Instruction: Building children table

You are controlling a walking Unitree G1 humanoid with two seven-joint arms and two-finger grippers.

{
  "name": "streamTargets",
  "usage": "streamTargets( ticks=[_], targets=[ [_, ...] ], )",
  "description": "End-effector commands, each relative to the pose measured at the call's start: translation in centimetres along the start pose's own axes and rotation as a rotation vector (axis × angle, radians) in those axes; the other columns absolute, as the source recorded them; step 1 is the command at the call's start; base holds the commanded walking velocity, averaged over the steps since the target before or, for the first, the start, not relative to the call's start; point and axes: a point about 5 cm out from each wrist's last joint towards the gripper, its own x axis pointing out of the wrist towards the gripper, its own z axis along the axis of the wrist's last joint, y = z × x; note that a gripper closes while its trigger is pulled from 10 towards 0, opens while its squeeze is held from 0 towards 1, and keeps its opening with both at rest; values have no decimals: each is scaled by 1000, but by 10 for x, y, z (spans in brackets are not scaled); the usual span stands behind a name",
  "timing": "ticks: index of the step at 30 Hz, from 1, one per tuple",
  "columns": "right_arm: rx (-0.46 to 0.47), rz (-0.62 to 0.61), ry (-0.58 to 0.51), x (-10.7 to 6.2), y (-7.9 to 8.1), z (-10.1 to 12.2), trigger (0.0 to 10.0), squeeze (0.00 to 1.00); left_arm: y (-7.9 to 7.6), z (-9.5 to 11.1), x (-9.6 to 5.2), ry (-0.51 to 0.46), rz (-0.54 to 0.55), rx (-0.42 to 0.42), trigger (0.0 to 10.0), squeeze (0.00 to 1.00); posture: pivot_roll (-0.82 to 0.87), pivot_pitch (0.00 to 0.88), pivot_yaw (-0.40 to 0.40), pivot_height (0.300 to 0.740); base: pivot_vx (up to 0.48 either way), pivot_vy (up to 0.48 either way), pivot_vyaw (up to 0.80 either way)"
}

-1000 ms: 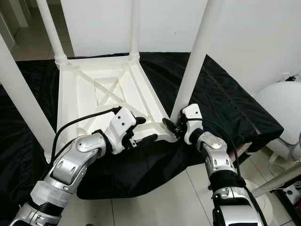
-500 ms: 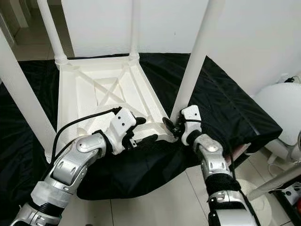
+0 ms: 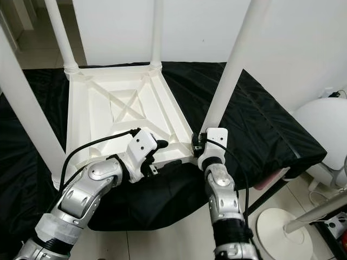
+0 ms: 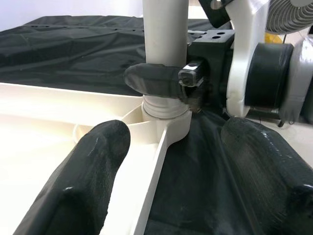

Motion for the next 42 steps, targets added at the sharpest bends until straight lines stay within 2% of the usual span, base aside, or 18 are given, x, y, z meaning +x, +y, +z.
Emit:
streamTargets(
  ticks=[1,6,9,10,12,18,22,25,27,28,29,30,37,38,42],
  targets=[
    [49,-108,88,-9,3,-17,10000,0,-2,0,0,8,19,15,10000,0,-3,0,-54,740,0,0,0],
    [47,-109,67,-9,7,-15,10000,0,-2,0,0,8,17,15,10000,0,-1,0,-54,740,0,0,0],
    [53,-115,32,-11,1,-6,10000,24,-3,-1,-1,11,15,15,10000,0,1,0,-54,740,0,0,0],
    [81,-109,15,-12,-1,-3,10000,1000,-2,-1,-2,12,18,17,10000,0,1,0,-55,740,0,0,0],
    [100,-108,3,-13,-3,-1,10000,1000,-2,-1,-2,13,20,18,10000,0,1,0,-55,740,0,0,0],
    [80,-84,-36,-18,-4,3,10000,1000,-1,-1,-2,13,31,17,10000,0,6,0,-58,740,0,0,0],
    [19,-11,-80,-30,-3,1,10000,1000,0,-4,-4,24,51,25,10000,0,11,0,-61,740,0,0,0],
    [-20,9,-76,-38,-7,-3,10000,1000,3,-4,-6,25,73,24,10000,0,14,0,-62,740,0,0,0],
    [-20,9,-76,-38,-7,-3,10000,1000,3,-4,-6,25,73,24,10000,0,14,0,-62,740,0,0,0],
    [-57,26,-76,-44,-9,-6,10000,537,5,-4,-7,24,87,27,10000,0,14,0,-60,740,0,0,0],
    [-57,26,-76,-44,-9,-6,10000,537,5,-4,-7,24,87,27,10000,0,14,0,-60,740,0,0,0],
    [-74,36,-72,-49,-11,-9,10000,0,7,-4,-7,23,104,30,10000,0,12,0,-60,740,0,0,0],
    [-100,67,-56,-65,-16,-17,10000,0,14,-3,-8,13,158,36,10000,0,9,0,-56,740,0,0,0],
    [-97,88,-57,-67,-15,-18,1176,0,17,-3,-8,10,176,39,10000,0,8,0,-53,740,0,0,0],
    [-92,116,-62,-69,-12,-19,1176,0,20,-1,-8,6,202,44,10000,0,7,0,-52,740,0,0,0]
  ],
)
